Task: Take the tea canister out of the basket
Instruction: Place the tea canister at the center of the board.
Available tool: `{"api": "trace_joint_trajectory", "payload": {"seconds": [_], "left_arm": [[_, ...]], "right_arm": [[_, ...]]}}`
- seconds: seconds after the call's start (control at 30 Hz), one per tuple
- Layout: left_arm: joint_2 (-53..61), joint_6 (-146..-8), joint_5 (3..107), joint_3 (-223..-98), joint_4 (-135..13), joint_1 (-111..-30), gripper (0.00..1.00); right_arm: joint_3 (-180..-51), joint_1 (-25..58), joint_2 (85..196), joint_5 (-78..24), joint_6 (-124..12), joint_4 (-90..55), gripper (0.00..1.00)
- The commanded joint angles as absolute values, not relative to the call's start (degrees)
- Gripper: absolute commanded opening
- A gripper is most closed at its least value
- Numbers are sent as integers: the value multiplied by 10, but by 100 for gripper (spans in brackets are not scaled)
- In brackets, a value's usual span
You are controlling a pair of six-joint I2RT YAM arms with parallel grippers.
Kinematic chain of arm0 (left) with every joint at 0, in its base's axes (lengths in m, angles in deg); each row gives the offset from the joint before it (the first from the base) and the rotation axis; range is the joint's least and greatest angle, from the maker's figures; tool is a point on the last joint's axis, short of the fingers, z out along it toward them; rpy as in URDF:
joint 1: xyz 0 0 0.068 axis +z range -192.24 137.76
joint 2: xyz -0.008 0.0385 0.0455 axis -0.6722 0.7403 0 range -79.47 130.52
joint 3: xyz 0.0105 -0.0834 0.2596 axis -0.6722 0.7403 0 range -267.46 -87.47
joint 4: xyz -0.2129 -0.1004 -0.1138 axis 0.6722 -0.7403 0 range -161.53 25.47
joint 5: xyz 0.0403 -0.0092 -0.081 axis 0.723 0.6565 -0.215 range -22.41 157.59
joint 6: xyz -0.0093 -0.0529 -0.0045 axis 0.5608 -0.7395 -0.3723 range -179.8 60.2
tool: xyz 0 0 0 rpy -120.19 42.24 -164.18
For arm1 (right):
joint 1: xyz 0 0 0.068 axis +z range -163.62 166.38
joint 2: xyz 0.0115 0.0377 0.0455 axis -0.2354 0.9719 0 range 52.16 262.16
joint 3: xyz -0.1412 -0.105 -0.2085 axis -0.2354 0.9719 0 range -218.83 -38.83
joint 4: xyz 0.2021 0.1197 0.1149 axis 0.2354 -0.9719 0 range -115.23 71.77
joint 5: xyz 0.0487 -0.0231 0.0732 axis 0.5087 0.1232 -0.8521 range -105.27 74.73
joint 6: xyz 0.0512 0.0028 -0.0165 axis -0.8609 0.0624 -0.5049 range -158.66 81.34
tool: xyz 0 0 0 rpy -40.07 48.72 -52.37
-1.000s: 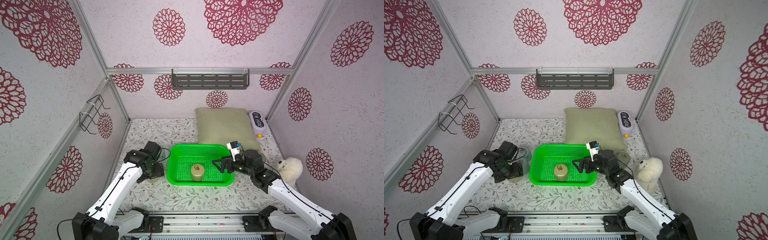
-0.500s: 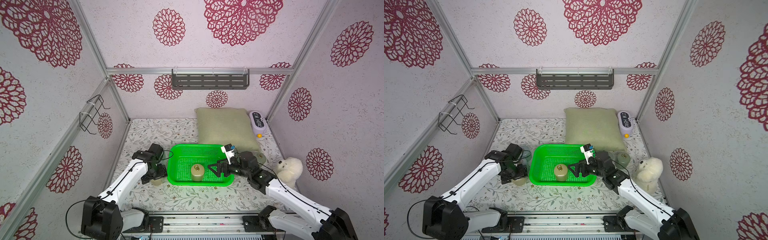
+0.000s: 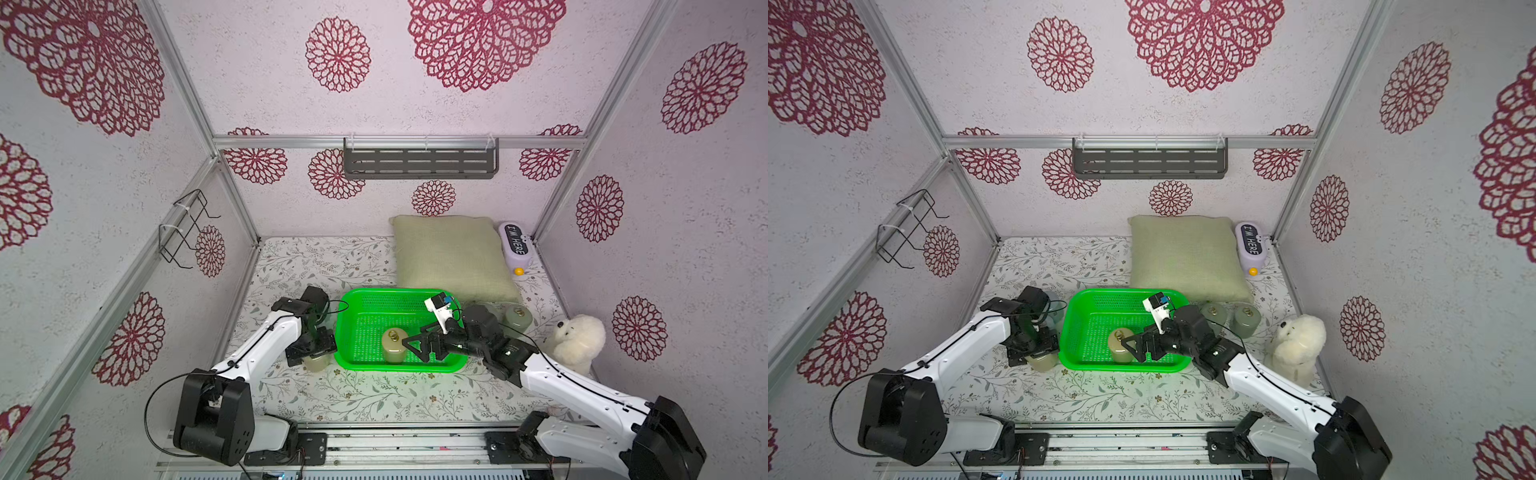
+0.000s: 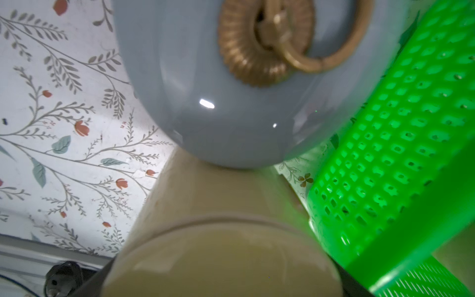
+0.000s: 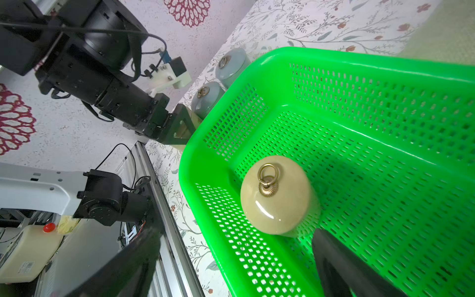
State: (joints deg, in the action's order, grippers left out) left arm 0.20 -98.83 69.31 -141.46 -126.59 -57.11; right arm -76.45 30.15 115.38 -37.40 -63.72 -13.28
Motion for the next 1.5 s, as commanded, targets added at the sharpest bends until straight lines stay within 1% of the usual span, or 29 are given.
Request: {"api": "trace_joint_trajectory", "payload": {"seconds": [0.0, 0.53, 0.67, 0.8, 1.03, 1.17, 1.27, 1.33, 1.47], "left_arm": [[7, -983, 684, -1415, -1232, -566, 74], [46, -976, 656, -1404, -1205, -566, 77], [52, -976, 659, -1406, -1208, -566, 80], [58, -974, 653, -1408, -1211, -565, 86], [57, -974, 655, -1407, -1210, -565, 88], [57, -974, 657, -1408, -1212, -565, 94], [54, -976, 658, -1408, -1212, -565, 95], [52, -976, 659, -1408, -1215, -565, 99], [43, -979, 663, -1412, -1223, -565, 97]], "right_arm": [[-786, 306, 1153, -358, -628, -119, 99], [-784, 309, 1162, -354, -630, -114, 99], [-784, 309, 1163, -352, -629, -114, 99], [-784, 309, 1165, -352, -630, -112, 99], [-787, 309, 1166, -350, -631, -115, 99], [-788, 309, 1159, -348, -633, -119, 99], [-788, 309, 1158, -345, -634, -119, 99], [-789, 309, 1159, -344, -634, -118, 99], [-793, 309, 1160, -344, -636, -123, 99]]}}
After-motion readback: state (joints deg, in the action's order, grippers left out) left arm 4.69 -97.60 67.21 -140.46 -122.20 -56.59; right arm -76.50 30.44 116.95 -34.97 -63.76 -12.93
